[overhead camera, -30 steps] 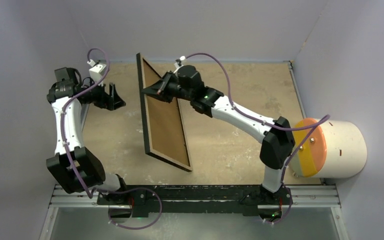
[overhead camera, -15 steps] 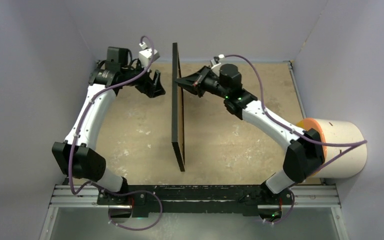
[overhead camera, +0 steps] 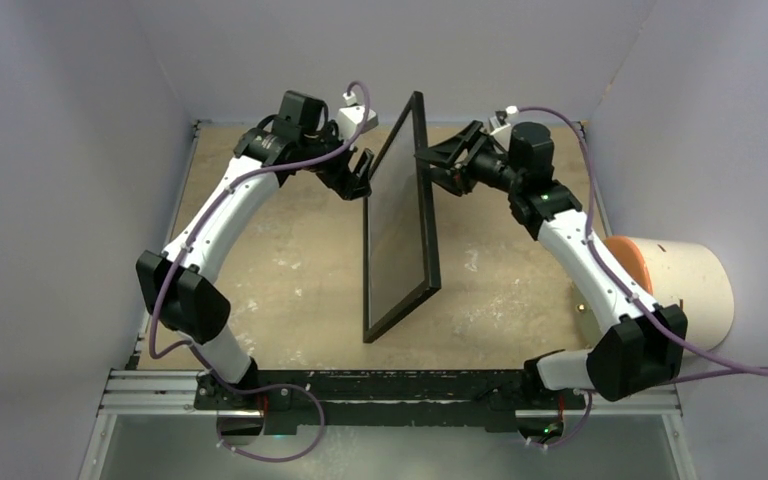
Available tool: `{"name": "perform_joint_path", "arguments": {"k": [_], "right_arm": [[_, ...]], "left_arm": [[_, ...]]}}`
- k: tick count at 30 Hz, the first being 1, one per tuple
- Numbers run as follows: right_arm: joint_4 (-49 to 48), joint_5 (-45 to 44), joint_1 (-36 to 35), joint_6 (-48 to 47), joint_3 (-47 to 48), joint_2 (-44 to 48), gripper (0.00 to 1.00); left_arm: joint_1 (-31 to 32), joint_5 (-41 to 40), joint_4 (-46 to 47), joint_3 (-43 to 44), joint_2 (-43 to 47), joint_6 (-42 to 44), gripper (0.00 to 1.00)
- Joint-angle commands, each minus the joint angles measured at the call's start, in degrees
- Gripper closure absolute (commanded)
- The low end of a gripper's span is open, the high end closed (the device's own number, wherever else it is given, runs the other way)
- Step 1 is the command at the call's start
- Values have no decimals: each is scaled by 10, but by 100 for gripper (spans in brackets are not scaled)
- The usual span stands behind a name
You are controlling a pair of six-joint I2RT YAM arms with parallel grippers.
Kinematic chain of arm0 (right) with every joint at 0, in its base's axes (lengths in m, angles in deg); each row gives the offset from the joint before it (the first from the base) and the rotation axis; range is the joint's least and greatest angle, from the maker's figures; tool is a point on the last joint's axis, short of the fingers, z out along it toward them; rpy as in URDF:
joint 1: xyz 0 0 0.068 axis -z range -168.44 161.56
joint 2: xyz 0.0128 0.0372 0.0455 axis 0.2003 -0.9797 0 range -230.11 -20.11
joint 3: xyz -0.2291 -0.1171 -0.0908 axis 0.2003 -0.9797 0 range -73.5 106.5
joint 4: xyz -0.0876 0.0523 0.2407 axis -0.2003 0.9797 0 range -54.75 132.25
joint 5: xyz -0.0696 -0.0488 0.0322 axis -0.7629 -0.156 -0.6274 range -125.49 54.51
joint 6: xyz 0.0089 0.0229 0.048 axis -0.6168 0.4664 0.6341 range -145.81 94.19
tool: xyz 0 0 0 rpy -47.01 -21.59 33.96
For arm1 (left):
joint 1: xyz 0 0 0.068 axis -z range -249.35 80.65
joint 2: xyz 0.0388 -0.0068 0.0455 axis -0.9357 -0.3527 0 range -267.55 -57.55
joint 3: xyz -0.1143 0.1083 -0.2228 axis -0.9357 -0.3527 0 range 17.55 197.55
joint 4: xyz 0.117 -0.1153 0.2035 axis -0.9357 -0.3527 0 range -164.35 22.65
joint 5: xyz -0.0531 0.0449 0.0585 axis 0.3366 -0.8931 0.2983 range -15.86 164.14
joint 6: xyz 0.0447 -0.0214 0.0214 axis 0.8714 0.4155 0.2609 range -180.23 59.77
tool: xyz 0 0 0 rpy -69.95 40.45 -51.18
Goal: Put the photo into the frame
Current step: Turn over the photo frame at the center of the board.
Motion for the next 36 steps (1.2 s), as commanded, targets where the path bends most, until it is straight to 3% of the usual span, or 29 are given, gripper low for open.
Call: {"name": "perform_joint_path", "arguments": {"k": [1,8,16,36], "right_arm": [[91,54,38,-75,2,24,41],[250,12,61,-215,46,14,40],[296,-49,61,-291,30,8,46],[125,11,61,-270,-120,-77,57]], "left_arm": [[-6,-37,19,-54,20,16,27],[-60,-86,78,-193,10,74,27],[-96,-126,140,-290,-28,125,28],[-109,-176,214,-388,-71,194,27]]}}
